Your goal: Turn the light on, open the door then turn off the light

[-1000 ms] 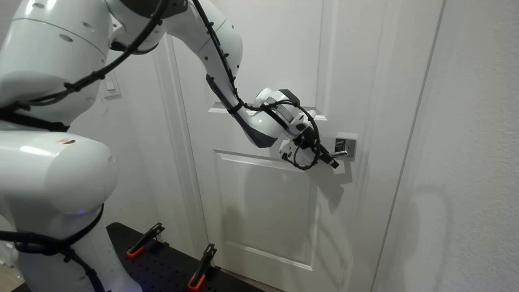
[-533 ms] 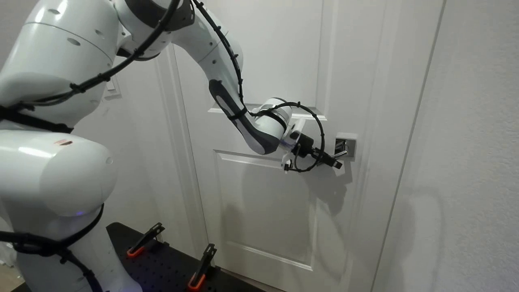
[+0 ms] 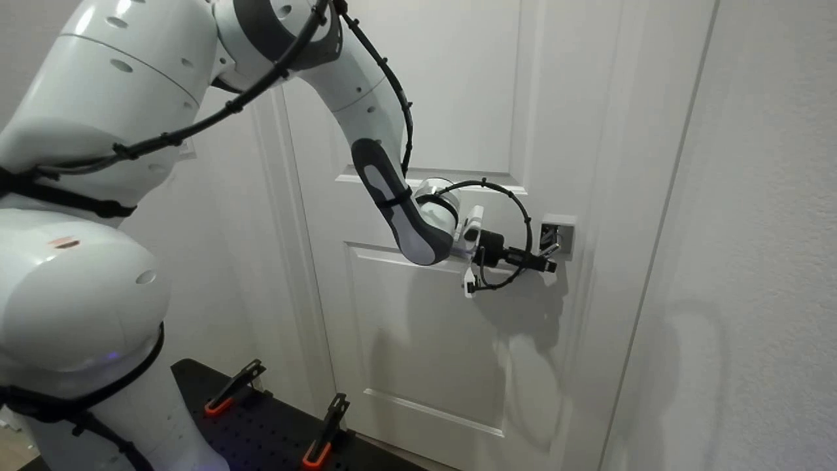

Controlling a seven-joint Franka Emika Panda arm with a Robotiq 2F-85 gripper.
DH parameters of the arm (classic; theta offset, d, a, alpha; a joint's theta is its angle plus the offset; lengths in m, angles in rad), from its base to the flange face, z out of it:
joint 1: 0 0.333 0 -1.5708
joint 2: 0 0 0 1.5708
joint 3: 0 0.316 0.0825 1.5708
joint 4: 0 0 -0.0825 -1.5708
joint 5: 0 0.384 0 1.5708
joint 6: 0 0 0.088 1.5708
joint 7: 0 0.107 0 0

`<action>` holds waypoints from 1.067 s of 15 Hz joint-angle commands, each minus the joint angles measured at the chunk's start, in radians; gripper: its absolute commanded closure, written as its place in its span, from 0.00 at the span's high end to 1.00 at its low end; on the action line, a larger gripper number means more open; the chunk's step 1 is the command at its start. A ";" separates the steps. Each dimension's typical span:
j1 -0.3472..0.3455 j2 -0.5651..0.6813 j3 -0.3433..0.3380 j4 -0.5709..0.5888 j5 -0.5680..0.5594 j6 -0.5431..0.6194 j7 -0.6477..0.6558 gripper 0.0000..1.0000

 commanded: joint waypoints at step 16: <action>-0.144 0.035 0.131 -0.047 -0.272 -0.316 0.301 0.01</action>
